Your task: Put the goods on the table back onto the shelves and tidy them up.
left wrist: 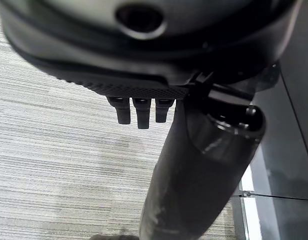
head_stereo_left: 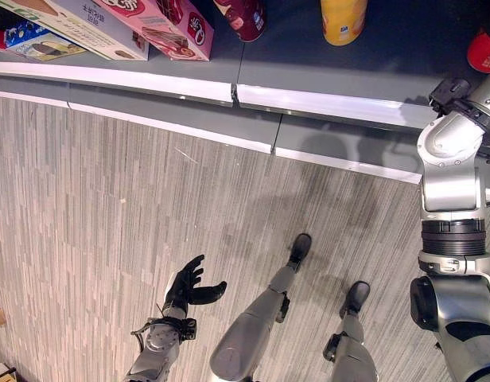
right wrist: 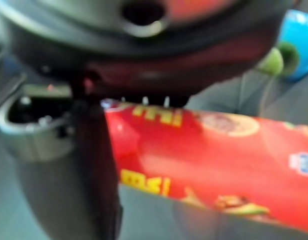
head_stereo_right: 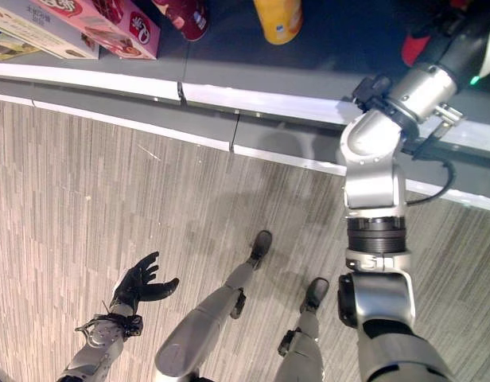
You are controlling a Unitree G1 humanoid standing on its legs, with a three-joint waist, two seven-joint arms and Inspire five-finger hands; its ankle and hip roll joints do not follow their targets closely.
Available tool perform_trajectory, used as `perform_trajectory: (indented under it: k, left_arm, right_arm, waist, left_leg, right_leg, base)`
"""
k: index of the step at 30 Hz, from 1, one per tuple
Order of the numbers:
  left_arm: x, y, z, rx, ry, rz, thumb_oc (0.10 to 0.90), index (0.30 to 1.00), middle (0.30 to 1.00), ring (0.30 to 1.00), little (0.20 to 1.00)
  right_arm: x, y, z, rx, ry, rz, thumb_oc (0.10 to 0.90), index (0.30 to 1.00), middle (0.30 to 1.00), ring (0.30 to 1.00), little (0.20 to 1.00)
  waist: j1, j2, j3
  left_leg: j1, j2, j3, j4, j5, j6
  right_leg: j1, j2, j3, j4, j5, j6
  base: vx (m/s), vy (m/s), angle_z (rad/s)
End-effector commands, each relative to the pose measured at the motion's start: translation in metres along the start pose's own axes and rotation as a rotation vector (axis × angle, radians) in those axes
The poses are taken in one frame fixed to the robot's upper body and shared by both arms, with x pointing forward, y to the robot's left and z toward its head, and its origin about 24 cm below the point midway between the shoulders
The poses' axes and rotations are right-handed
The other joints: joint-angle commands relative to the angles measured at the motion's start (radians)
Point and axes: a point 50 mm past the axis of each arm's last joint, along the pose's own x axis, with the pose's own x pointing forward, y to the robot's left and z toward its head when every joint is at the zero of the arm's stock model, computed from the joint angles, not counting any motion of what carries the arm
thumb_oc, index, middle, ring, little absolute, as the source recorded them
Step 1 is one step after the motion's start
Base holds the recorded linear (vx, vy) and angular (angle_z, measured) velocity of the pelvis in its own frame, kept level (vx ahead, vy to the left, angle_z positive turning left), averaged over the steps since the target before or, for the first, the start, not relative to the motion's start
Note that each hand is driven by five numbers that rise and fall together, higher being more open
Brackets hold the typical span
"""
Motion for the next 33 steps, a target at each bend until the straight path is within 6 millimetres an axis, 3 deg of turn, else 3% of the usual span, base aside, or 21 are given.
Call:
perform_trajectory:
  k: [1,9,33]
  left_arm:
    - [-0.008,0.022,-0.008,0.09,0.019,0.053,0.8,0.9,0.9,0.9,0.9]
    - [-0.008,0.024,-0.007,0.098,0.023,0.053,0.8,0.9,0.9,0.9,0.9]
    - [-0.012,0.03,-0.025,0.134,0.11,0.048,0.8,0.9,0.9,0.9,0.9]
  right_arm:
    - [0.01,-0.019,0.051,0.127,-0.277,-0.07,0.8,0.9,0.9,0.9,0.9]
    - [0.005,-0.018,0.057,0.128,-0.307,-0.042,0.8,0.9,0.9,0.9,0.9]
    - [-0.01,-0.01,0.046,0.157,-0.25,0.069,0.8,0.9,0.9,0.9,0.9]
  waist:
    - [-0.002,-0.037,-0.062]
    - [-0.009,-0.041,-0.065]
    - [-0.031,-0.026,-0.075]
  left_leg:
    - [-0.074,-0.011,-0.005,0.138,-0.167,-0.053]
    - [-0.059,0.001,-0.006,0.145,-0.165,-0.06]
    - [0.005,0.051,0.005,0.154,-0.145,-0.092]
  right_leg:
    - [-0.011,-0.178,-0.036,0.032,0.115,0.109]
    - [-0.005,-0.168,-0.033,0.056,0.092,0.097]
    - [0.028,-0.146,-0.065,0.142,0.015,0.065]
  base:
    - [0.0,0.0,0.0]
    - [-0.05,-0.025,0.01]
    - [-0.04,-0.02,0.01]
